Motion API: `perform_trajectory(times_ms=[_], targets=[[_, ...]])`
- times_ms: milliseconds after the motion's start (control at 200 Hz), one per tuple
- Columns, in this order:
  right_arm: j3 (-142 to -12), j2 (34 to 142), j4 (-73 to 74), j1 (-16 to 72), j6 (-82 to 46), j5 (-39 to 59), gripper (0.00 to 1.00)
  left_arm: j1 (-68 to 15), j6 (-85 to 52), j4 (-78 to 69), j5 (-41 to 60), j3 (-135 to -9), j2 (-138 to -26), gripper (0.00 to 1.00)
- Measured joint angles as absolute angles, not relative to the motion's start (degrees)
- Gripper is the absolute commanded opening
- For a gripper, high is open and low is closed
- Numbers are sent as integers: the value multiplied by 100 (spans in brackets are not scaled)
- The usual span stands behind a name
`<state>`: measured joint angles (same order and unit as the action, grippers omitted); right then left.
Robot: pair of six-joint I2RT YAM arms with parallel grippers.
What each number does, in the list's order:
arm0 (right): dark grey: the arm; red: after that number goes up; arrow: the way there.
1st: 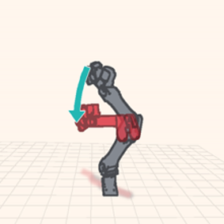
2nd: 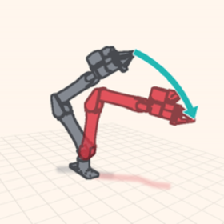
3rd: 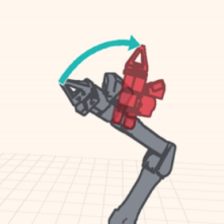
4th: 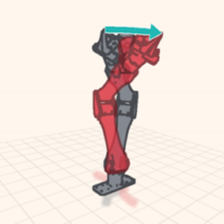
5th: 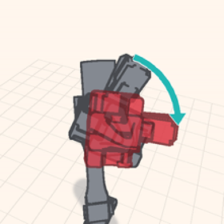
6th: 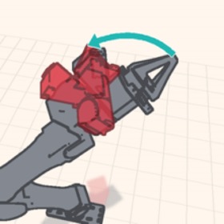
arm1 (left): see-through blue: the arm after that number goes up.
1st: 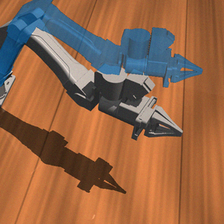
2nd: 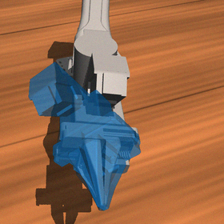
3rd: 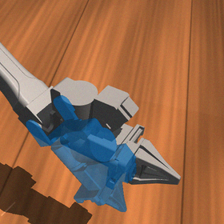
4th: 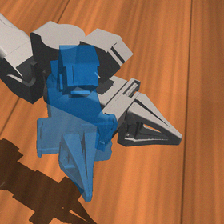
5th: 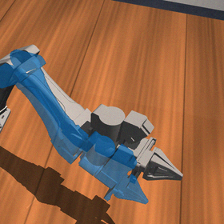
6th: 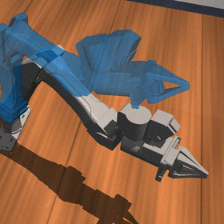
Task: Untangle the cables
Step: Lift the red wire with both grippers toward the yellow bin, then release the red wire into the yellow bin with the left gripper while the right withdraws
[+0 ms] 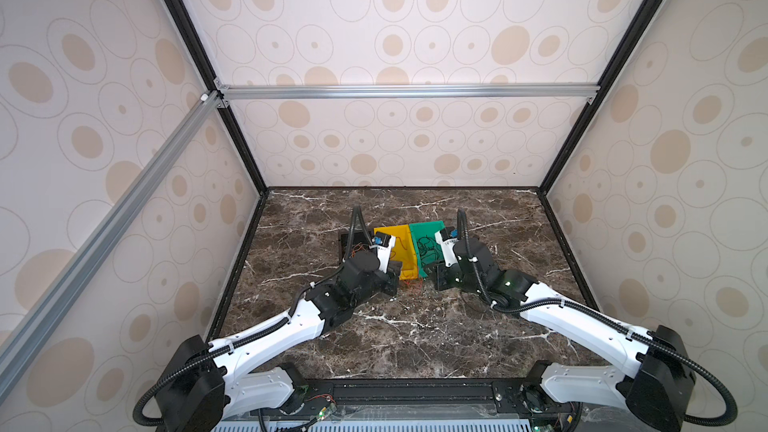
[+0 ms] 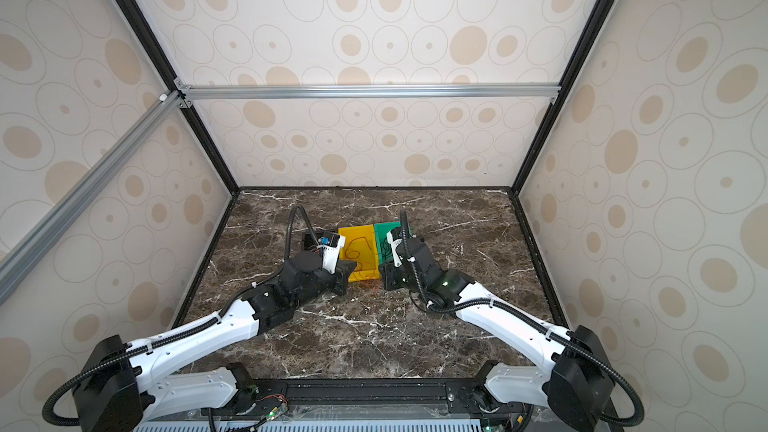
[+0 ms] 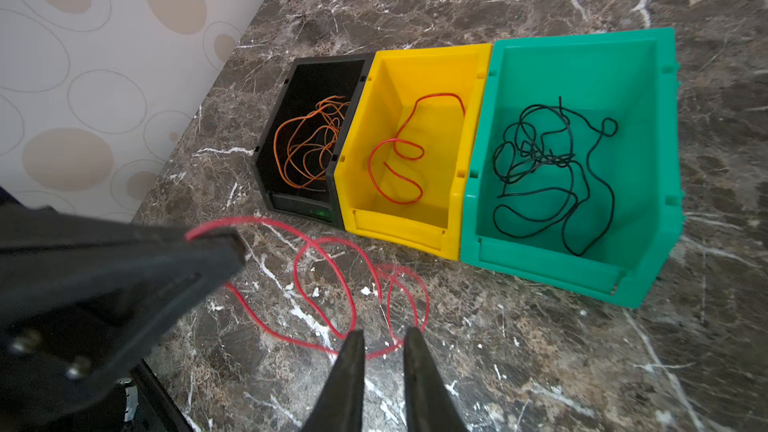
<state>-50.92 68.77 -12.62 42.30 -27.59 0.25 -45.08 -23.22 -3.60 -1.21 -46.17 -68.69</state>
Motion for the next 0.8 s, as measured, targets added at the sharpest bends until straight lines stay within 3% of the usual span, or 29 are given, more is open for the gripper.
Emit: perform_trajectory(times_ms=[240, 730, 800], targets=[[-5087, 6104, -1588, 3900, -2757, 12, 24, -4073, -1925, 266, -202, -5824, -7564, 0], [-4602, 5347, -2036, 3553, -2808, -113, 25, -3472, -1619, 582, -161, -6567, -9236, 0], [-4541, 5328, -2062, 3544, -2823, -115, 26, -3450, -1575, 609, -163, -6785, -9596, 9]])
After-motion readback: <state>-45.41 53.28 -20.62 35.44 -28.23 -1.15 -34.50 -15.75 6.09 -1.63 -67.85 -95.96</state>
